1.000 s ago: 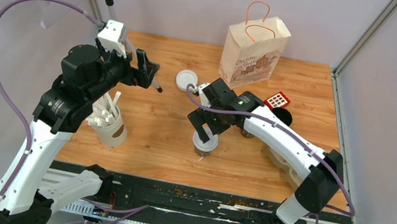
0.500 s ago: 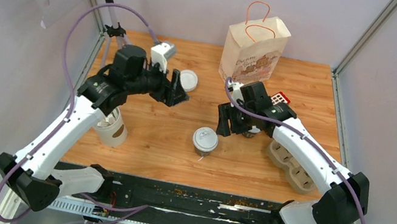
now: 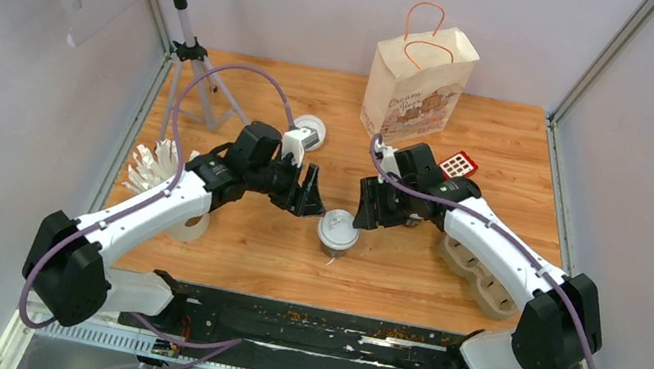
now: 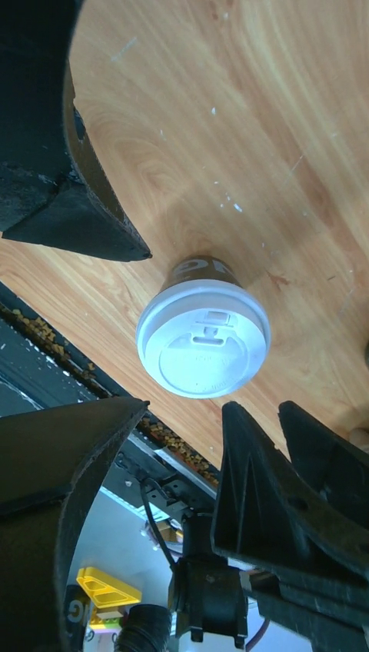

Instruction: Pack the takeout coffee

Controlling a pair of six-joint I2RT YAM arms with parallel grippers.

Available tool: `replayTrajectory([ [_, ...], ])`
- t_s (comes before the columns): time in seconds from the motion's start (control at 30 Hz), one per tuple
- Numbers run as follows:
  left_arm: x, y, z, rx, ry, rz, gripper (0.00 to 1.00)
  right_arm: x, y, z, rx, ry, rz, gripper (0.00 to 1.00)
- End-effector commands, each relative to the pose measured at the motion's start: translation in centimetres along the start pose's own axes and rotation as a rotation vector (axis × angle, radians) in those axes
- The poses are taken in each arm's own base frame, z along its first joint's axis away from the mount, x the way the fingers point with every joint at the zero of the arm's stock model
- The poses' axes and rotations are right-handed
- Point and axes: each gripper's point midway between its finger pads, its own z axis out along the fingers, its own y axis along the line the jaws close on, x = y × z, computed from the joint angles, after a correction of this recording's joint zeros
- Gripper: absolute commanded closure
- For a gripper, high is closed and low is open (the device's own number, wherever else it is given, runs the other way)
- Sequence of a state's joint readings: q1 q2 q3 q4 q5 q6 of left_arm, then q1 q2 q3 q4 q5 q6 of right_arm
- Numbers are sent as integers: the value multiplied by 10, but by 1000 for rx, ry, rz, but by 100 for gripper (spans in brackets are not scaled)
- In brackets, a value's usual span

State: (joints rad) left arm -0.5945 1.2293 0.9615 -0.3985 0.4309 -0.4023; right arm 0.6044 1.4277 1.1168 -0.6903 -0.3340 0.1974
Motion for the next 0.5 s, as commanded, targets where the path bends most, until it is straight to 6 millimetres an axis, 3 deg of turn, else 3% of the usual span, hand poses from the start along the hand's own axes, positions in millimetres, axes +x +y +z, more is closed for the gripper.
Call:
replayTrajectory([
  [0.0, -10, -14, 14, 110, -74, -13, 28, -11, 2, 7, -26, -39, 7, 53],
  [0.27, 13, 7, 33, 66, -17, -24, 29, -6, -4, 15, -14, -12, 3, 56],
  [0.47, 27, 12, 44, 82, 19, -44, 36, -2, -4, 19, -25, 1, 1, 57],
])
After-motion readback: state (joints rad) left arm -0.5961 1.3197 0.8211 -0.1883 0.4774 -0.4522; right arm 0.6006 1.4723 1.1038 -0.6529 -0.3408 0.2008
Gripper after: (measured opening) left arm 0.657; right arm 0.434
